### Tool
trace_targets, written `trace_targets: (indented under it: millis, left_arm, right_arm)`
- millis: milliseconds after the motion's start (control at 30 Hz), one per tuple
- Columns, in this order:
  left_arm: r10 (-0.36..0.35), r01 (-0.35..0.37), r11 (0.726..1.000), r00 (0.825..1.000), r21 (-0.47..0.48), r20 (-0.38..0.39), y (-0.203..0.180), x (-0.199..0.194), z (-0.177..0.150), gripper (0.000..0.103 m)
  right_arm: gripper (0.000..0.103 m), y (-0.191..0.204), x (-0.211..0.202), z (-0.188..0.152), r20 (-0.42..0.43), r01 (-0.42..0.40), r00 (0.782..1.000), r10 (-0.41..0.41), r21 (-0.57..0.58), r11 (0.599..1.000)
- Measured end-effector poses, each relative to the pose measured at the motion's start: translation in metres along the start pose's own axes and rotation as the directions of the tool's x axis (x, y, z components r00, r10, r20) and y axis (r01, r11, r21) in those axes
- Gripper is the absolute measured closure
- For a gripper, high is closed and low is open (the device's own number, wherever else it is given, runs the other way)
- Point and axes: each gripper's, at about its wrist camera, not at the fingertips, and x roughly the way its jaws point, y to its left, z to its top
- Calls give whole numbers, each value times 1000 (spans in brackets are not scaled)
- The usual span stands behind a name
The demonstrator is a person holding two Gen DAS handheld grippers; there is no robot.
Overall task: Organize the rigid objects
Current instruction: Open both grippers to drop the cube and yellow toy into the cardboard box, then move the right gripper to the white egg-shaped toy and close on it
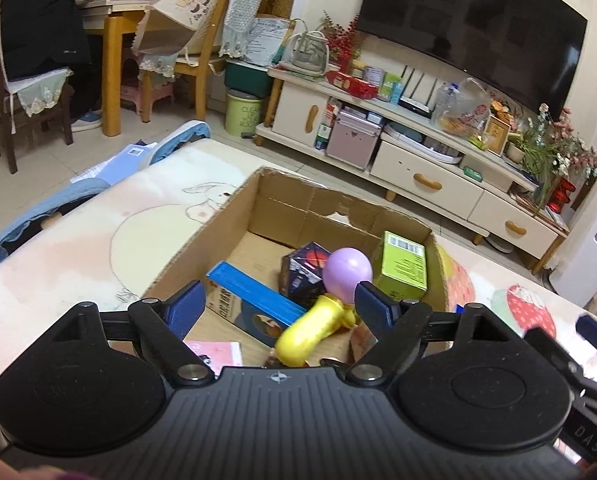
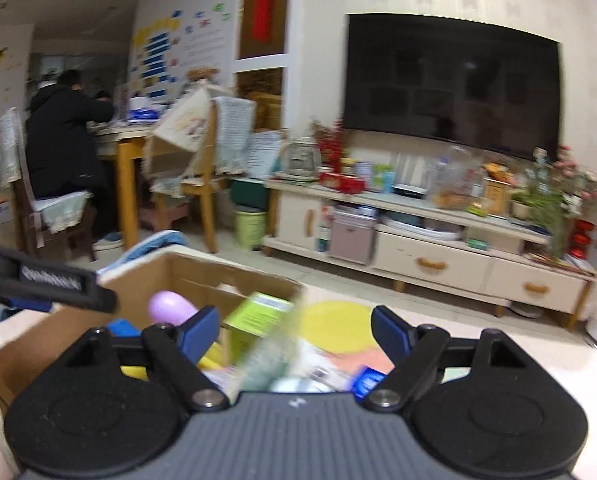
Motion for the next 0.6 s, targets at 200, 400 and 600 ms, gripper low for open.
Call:
trace_targets:
  millis: [200,400,600]
  left_arm:
    - [-22,22,999,1000,27,-4,-2,0,-2,1]
    - [-36,36,998,999,58,-5,-1,1,-1,1]
    - [-54,56,995,998,84,-16,-1,3,-2,0]
  right_arm:
    - [20,-28,0,-31,-52,69,996,-67,28,997]
    - [20,-36,8,-49,-76,58,996,-54,45,997]
    - [20,-29,25,-66,-101,-22,995,19,-34,999]
